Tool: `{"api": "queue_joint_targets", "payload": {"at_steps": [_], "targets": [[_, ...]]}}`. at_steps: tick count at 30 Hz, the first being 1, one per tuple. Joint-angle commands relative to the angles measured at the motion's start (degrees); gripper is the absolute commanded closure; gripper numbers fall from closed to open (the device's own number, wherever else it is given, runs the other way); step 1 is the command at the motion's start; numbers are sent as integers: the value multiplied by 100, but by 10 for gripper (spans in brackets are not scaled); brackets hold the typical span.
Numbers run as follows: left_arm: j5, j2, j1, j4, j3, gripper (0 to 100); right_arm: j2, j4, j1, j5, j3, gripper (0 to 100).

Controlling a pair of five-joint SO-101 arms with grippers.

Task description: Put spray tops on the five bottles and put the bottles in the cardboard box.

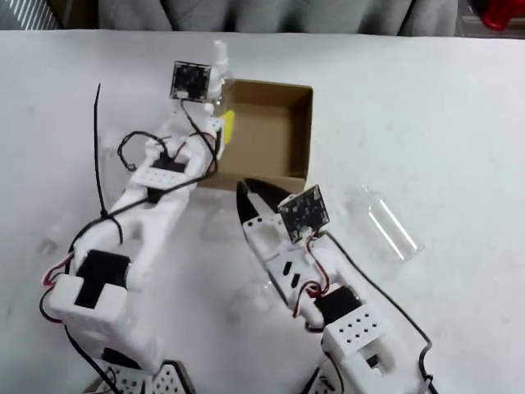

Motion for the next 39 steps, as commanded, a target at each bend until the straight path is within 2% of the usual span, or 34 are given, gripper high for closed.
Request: {"api": "queue_joint_targets", "payload": {"at_steps": [1, 8, 17, 39], "targets": [[-70, -84, -66, -176, -343, 946, -84, -110, 40, 53, -193, 983], [-44, -75, -75, -237, -290, 946, -84, -110, 40, 53, -193, 983], [-44, 224, -92, -1196, 62, 946, -75, -110, 40, 53, -185, 983], [-88, 233, -127, -1187, 369, 943, -75, -110, 40, 53, -185, 983]]}}
